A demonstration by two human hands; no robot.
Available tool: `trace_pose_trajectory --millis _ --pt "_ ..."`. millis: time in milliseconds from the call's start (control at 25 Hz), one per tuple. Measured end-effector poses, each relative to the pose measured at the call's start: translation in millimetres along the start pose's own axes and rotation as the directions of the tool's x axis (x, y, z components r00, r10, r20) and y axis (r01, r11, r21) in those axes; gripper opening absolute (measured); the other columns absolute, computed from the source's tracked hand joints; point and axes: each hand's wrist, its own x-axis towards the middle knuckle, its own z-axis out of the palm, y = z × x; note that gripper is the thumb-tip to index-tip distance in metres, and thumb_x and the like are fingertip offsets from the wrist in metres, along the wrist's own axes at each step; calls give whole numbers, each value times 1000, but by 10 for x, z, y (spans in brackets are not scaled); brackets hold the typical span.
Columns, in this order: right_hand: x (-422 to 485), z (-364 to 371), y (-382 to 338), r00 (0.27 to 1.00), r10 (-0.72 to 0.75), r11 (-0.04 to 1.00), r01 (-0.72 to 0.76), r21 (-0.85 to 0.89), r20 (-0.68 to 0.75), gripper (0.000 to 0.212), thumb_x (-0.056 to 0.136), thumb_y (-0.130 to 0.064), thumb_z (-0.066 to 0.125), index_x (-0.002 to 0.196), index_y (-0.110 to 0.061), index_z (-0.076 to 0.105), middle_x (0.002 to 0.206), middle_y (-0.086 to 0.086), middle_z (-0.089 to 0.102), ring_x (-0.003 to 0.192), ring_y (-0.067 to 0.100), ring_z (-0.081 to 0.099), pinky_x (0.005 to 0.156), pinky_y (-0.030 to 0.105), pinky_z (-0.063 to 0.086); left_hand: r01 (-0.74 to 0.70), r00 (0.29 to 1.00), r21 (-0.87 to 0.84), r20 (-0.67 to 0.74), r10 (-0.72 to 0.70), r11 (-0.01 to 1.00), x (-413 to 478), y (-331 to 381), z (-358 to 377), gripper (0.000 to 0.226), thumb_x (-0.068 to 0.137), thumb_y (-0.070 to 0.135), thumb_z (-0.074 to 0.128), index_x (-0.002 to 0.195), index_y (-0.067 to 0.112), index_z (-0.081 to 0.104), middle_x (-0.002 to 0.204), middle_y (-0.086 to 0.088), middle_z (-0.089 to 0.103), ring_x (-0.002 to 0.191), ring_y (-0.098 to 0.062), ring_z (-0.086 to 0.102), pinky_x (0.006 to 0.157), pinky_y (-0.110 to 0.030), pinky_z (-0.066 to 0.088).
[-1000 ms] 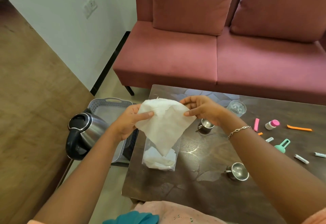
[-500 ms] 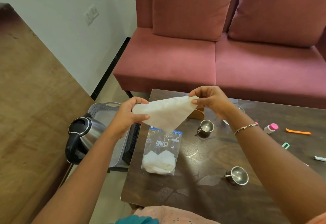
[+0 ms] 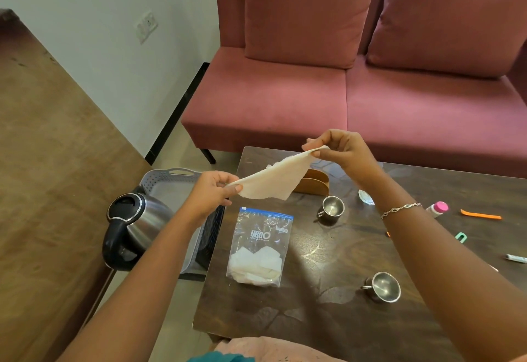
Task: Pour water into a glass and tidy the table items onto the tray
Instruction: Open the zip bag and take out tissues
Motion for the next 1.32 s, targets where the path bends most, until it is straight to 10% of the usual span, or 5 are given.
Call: trace_pose_trajectory --millis 480,720,1000,1200,1320 --pt "48 187 -548 962 -177 828 258 -497 206 18 78 1 61 81 -16 66 83 7 70 82 26 66 79 44 55 -379 925 107 89 370 919 94 382 396 44 73 22 75 115 19 61 115 0 66 111 -13 58 96 -36 47" --pt "101 140 -515 978 -167 980 178 -87 123 13 86 -8 60 97 -16 59 90 5 65 88 22 65 82 34 56 -242 964 -228 54 261 943 43 432 487 14 82 2 62 87 13 68 71 9 73 71 -9 68 65 -26 55" --pt "-34 235 -9 973 141 968 -174 179 181 36 69 -13 72 103 -15 59 98 6 65 91 21 62 83 36 51 3 1000 -653 0 -3 757 93 347 542 14 87 2 54 90 11 64 77 3 73 73 -11 69 62 -23 58" --pt "28 323 58 986 160 981 -155 114 -35 21 75 6 67 74 -14 60 75 4 62 74 18 59 69 30 50 97 993 -748 29 -113 657 146 287 627 13 89 4 53 95 11 61 83 -1 72 78 -13 68 71 -29 58" --pt "189 196 129 985 67 967 -103 -233 -157 14 75 -1 69 72 -14 63 73 4 60 73 17 53 67 30 44 72 995 -435 -32 -95 898 260 137 644 35 87 14 60 120 9 51 123 -11 59 110 -21 58 92 -37 50"
